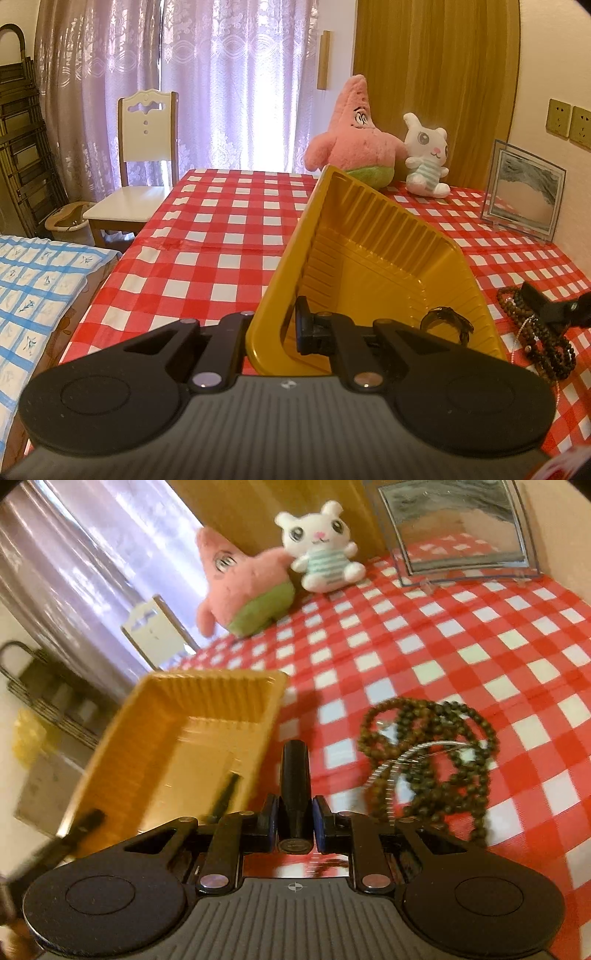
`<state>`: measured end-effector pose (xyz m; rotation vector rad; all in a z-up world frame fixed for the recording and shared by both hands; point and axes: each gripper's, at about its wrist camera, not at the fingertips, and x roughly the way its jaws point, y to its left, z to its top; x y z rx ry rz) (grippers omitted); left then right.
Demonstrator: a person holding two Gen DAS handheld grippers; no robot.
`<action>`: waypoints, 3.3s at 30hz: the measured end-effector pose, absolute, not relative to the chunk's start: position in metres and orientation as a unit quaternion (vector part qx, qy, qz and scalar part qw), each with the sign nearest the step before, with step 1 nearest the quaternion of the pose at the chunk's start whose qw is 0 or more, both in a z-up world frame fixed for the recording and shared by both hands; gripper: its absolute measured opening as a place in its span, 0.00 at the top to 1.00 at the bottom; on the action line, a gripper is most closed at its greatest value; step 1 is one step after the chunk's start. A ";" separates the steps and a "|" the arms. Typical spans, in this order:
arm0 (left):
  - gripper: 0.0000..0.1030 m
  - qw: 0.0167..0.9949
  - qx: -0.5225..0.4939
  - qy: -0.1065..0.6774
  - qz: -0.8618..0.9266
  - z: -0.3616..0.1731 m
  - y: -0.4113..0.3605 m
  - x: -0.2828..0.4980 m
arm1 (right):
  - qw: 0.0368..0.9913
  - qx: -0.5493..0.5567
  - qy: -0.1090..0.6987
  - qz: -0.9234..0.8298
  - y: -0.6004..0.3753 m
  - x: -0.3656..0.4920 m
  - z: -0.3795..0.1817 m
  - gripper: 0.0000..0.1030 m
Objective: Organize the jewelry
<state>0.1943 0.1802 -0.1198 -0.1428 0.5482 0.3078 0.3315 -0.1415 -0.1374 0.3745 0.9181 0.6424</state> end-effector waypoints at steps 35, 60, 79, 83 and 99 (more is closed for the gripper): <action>0.94 0.950 -0.078 0.267 0.142 -0.118 0.177 0.190 | 0.814 0.095 0.412 0.398 -0.062 0.255 -0.142 0.65; 0.94 0.949 -0.078 0.266 0.148 -0.118 0.181 0.187 | 0.854 -0.038 0.418 0.306 -0.134 0.261 -0.173 0.74; 0.94 0.949 -0.076 0.267 0.149 -0.117 0.183 0.186 | 0.842 -0.179 0.381 0.338 -0.100 0.289 -0.191 0.96; 0.94 0.949 -0.076 0.267 0.150 -0.117 0.183 0.187 | 0.843 -0.169 0.388 0.332 -0.099 0.291 -0.191 0.96; 0.94 0.951 -0.073 0.263 0.146 -0.115 0.179 0.188 | 0.859 0.066 0.367 0.350 -0.146 0.292 -0.098 0.96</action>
